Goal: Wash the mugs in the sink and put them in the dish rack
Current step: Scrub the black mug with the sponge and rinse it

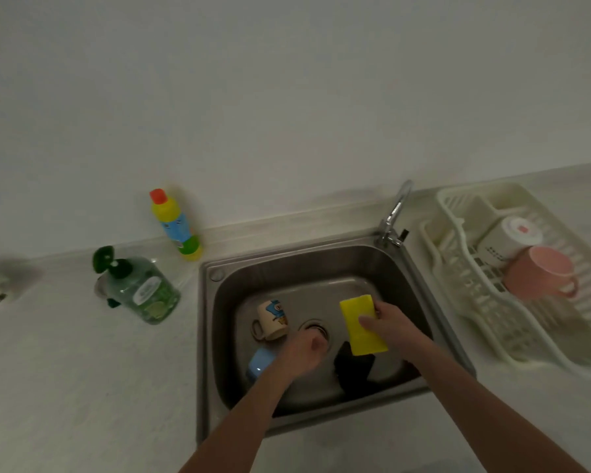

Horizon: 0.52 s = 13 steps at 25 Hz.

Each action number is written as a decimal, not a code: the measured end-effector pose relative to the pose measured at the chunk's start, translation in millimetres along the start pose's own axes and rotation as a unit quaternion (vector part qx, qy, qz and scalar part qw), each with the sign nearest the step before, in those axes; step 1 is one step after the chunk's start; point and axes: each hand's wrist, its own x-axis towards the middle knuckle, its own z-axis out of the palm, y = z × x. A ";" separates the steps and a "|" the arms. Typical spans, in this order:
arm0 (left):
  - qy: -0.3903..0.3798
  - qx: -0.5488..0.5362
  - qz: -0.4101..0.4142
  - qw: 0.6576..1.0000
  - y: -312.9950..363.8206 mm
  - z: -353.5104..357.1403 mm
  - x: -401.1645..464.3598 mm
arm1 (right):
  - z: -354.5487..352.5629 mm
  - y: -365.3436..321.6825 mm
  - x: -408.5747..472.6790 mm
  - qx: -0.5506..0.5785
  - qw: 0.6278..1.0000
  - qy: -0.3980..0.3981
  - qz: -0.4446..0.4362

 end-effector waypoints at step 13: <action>-0.137 0.181 -0.119 0.967 -2.7 139.0 68.6 | -51.3 124.7 74.2 -0.052 0.990 -0.075 0.107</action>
